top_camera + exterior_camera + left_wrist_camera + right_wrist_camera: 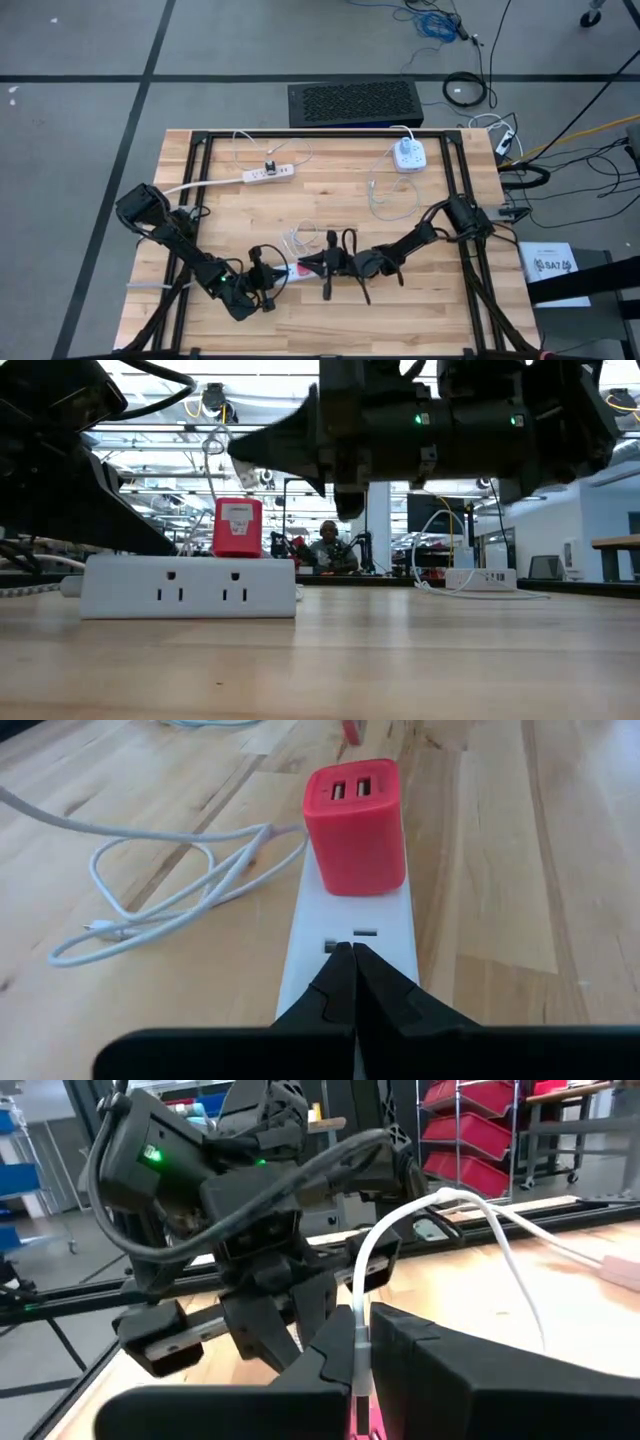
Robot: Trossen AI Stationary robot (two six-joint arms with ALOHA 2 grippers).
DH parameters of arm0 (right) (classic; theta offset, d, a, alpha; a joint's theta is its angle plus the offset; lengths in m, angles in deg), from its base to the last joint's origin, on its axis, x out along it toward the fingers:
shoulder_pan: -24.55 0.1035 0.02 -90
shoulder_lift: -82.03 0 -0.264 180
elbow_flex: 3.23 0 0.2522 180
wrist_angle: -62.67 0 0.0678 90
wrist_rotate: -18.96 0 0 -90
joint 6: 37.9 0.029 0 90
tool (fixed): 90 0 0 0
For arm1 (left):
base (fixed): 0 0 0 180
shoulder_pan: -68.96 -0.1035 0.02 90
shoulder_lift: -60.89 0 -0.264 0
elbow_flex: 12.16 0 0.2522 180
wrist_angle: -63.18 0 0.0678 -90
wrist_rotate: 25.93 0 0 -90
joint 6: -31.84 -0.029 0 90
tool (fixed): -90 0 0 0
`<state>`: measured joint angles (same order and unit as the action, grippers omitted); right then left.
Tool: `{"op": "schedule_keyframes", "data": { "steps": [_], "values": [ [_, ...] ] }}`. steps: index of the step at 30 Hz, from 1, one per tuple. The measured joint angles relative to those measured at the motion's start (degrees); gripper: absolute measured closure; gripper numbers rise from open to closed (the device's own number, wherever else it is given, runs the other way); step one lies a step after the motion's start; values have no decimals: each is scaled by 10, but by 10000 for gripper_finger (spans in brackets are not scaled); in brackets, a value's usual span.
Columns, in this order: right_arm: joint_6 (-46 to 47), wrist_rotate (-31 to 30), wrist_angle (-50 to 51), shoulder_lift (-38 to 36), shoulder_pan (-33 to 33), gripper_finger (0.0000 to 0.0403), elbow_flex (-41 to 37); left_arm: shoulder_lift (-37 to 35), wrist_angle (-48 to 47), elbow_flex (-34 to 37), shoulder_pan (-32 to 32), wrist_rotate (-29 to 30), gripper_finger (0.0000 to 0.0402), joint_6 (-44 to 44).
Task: Insert USB
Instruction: Insert the white cable charger into the pink charger adapter
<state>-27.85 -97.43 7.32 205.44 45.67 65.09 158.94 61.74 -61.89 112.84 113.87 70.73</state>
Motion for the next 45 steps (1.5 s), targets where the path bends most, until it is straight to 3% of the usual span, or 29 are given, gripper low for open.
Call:
{"op": "schedule_keyframes", "data": {
  "steps": [9, 29, 45],
  "values": [
    [-1, 11, 43, 21, 0, 402, 40, 0, -1, 0, 0, -1, 401, 2],
    [-9, 8, 84, 17, 3, 402, 43, -1, -10, -1, 0, -2, 401, 13],
    [33, 25, 212, -27, 3, 399, 44, -1, -8, -1, 0, -8, 401, 12]
  ]
}}
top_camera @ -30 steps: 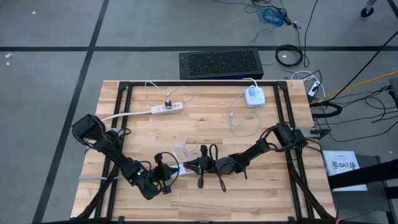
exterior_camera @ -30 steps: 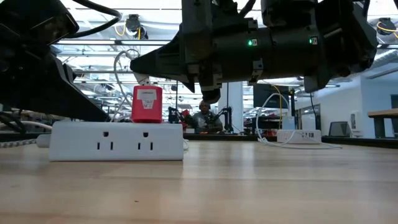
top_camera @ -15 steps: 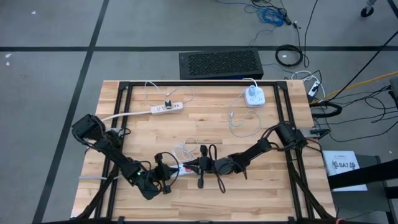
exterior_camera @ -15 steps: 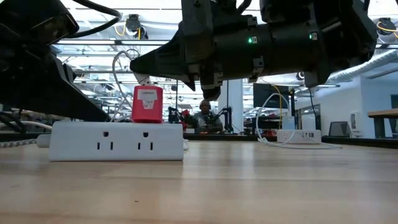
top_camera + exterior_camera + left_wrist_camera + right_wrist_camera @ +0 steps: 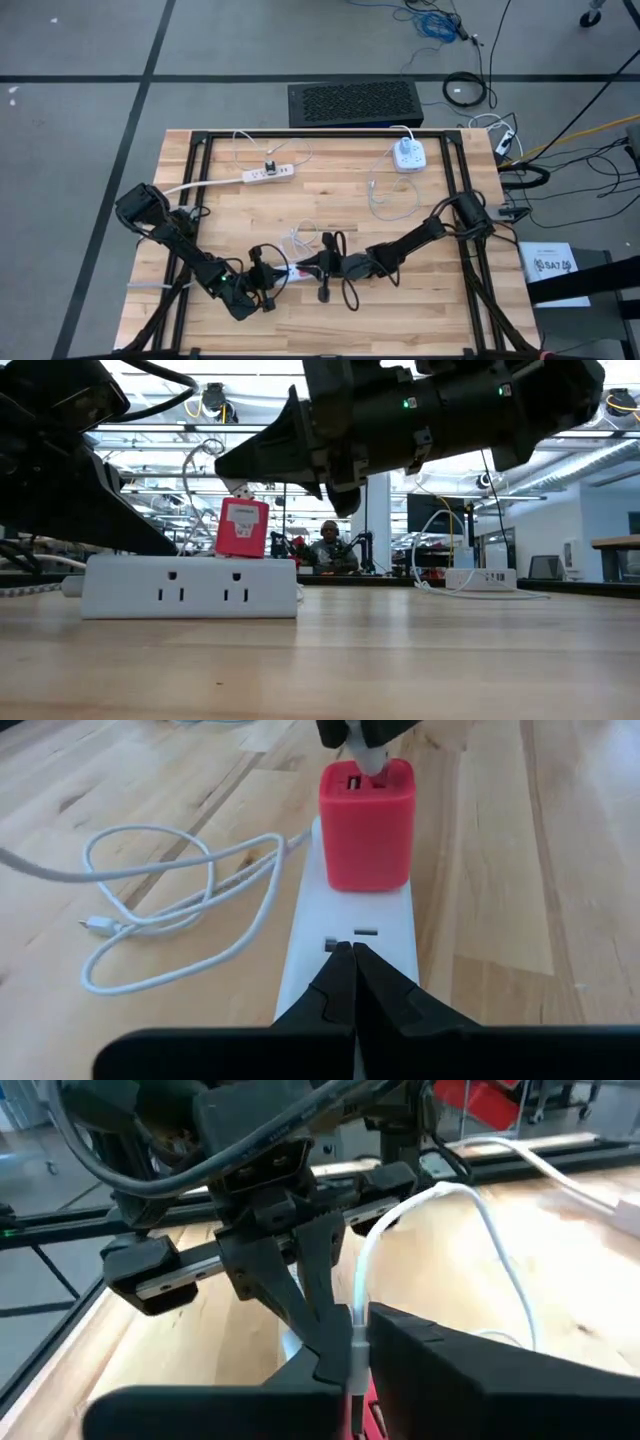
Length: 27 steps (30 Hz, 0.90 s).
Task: Insert USB
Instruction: Insert the white cable charger into the pink charger adapter
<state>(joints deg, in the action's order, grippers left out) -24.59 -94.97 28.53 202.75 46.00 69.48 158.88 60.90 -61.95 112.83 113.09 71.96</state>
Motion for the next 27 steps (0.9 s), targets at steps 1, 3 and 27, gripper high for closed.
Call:
{"op": "schedule_keyframes", "data": {
  "steps": [1, 3, 27],
  "values": [
    [4, 0, 14, -5, 0, 395, 0, 0, 0, 0, 0, -1, 401, 0],
    [10, 1, 37, -15, 0, 386, 0, 0, 0, 0, 0, -2, 401, 0],
    [20, 33, 117, -44, -6, 399, -2, 0, -2, 0, 0, -8, 401, -1]
  ]
}}
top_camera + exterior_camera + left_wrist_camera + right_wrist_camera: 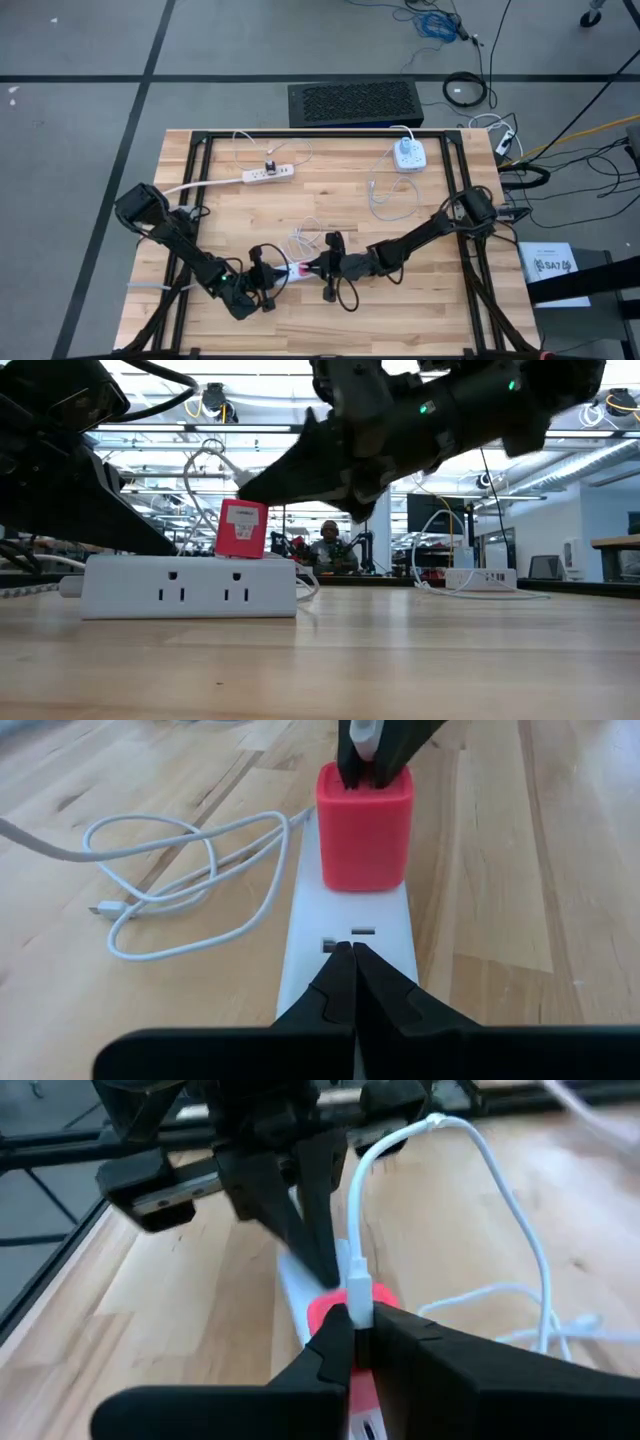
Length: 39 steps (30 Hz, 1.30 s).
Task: Insert USB
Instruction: Insert the white cable charger into the pink charger adapter
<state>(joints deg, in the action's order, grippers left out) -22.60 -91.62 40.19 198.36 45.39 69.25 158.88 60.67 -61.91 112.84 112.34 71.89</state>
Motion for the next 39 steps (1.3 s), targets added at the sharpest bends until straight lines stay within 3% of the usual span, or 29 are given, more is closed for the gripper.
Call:
{"op": "schedule_keyframes", "data": {
  "steps": [3, 9, 12, 17, 27, 29, 34, 39],
  "values": [
    [17, 2, 63, -22, 8, 399, 1, 0, 1, 0, 0, 0, 401, 0],
    [168, 34, 374, -67, 30, 399, -3, 0, -2, 0, 0, -4, 401, 0],
    [252, 70, 477, -72, 31, 398, 0, 0, -2, 0, 0, -4, 401, 0],
    [288, 97, 526, -65, 29, 377, 4, 0, 0, 0, -1, -6, 401, -2],
    [273, 226, 618, -111, 16, 251, 35, 0, 0, 0, -1, -10, 401, 0],
    [275, 230, 635, -121, 9, 233, 53, 0, -1, 0, -2, -11, 401, 0],
    [256, 222, 701, -127, -9, 215, 98, 0, -2, 0, -2, -15, 401, 0],
    [185, 223, 700, -122, -6, 214, 112, 0, -2, 0, -2, -15, 401, 0]
  ]
}}
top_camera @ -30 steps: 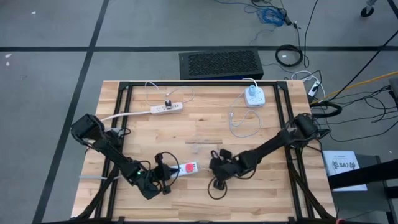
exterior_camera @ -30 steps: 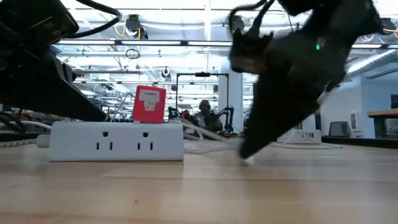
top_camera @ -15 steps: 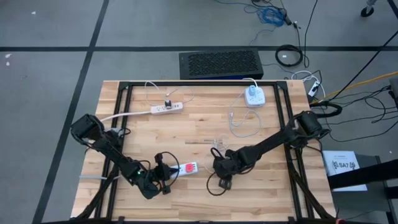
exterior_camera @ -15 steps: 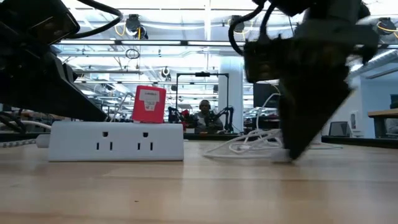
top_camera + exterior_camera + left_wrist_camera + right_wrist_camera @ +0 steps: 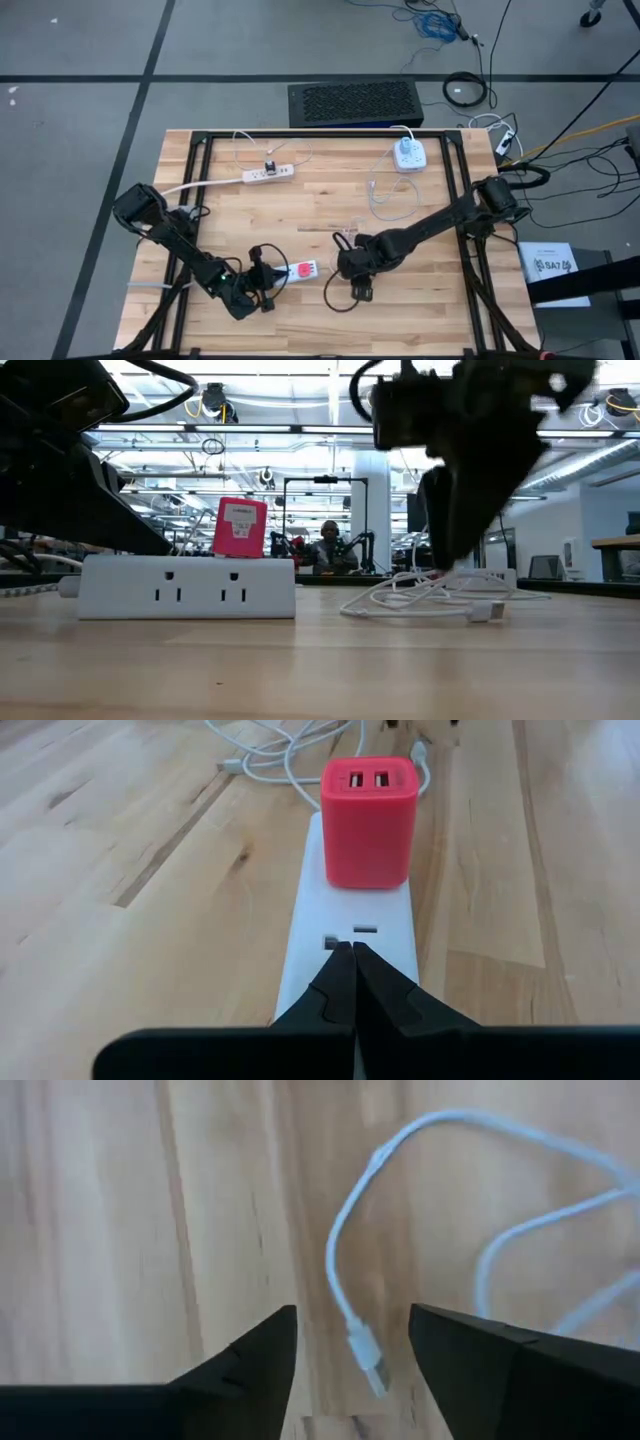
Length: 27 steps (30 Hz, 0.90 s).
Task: Insert USB
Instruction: Insert the white cable charger into the pink charger adapter
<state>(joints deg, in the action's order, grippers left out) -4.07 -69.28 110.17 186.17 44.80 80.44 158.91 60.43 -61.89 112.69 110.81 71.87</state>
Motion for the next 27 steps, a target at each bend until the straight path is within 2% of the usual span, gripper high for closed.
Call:
{"op": "schedule_keyframes", "data": {
  "steps": [6, 20, 27],
  "values": [
    [-86, -1, 0, 39, 10, 228, 0, 0, 0, 0, 0, 0, 401, -1],
    [-108, -30, -21, 69, 7, 232, 14, 0, 2, -1, -12, -15, 401, -3],
    [-133, -42, 46, 129, 12, 235, 82, 0, 1, -1, -13, -18, 401, -3]
  ]
}}
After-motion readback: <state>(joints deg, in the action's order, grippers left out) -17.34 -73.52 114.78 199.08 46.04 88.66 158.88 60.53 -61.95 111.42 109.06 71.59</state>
